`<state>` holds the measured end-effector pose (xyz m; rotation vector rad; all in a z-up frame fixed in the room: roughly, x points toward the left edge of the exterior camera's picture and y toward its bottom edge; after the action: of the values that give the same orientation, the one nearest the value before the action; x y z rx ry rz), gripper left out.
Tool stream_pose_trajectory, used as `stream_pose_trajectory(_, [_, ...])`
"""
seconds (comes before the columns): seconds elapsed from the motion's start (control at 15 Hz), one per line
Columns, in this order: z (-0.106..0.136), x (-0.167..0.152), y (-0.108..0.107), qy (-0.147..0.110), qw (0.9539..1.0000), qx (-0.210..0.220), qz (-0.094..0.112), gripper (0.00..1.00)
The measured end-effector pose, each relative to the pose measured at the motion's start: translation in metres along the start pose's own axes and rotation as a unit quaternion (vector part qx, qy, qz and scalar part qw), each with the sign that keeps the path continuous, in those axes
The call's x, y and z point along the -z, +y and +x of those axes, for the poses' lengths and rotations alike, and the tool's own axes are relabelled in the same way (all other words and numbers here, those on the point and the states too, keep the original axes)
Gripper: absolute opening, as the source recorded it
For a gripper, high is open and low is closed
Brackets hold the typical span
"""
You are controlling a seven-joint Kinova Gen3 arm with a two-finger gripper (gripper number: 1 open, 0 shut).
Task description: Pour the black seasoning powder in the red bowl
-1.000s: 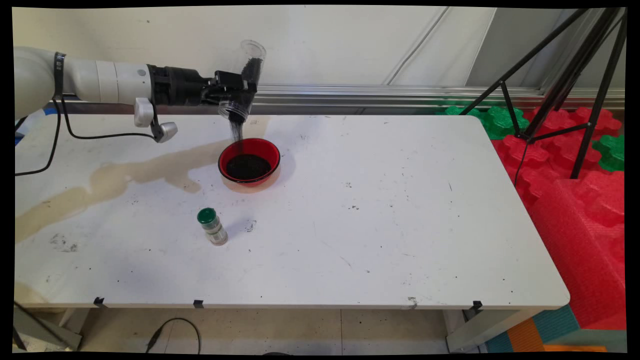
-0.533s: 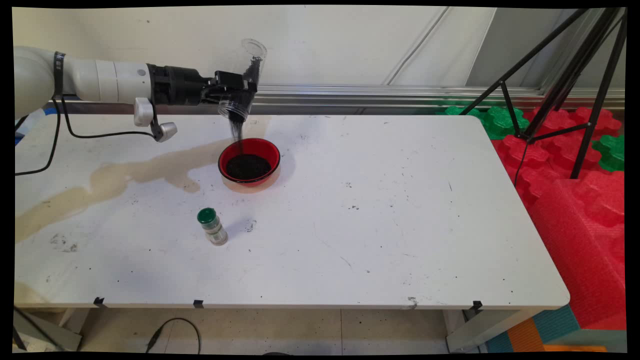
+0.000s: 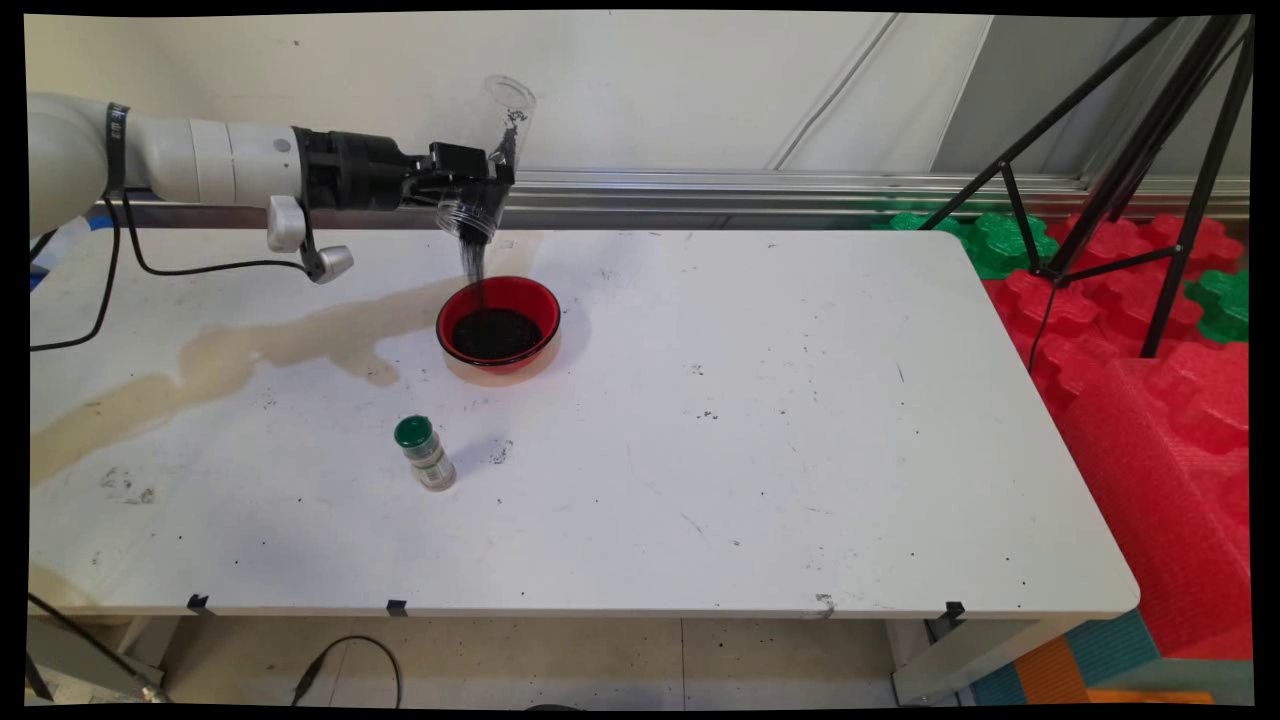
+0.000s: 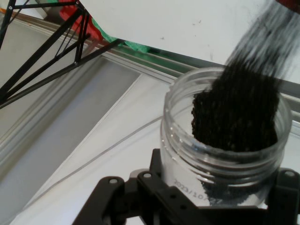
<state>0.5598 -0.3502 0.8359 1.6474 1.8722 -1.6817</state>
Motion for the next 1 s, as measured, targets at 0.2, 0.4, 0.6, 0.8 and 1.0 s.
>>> stream_pose_trajectory(0.2, [0.0004,0.0,-0.0007,0.0,1.0,-0.006,0.002,0.0])
stream_pose_trajectory(0.4, [0.0006,-0.0001,-0.0014,-0.001,0.9999,-0.012,0.003,0.0])
stream_pose_trajectory(0.6, [0.0011,-0.0006,-0.002,-0.001,0.9998,-0.018,0.005,0.0])
stream_pose_trajectory(0.8, [0.0015,-0.0013,-0.002,-0.002,0.9997,-0.024,0.006,0.0])
stream_pose_trajectory(1.0, [0.0018,-0.0022,-0.0017,-0.002,0.9995,-0.031,0.007,0.0])
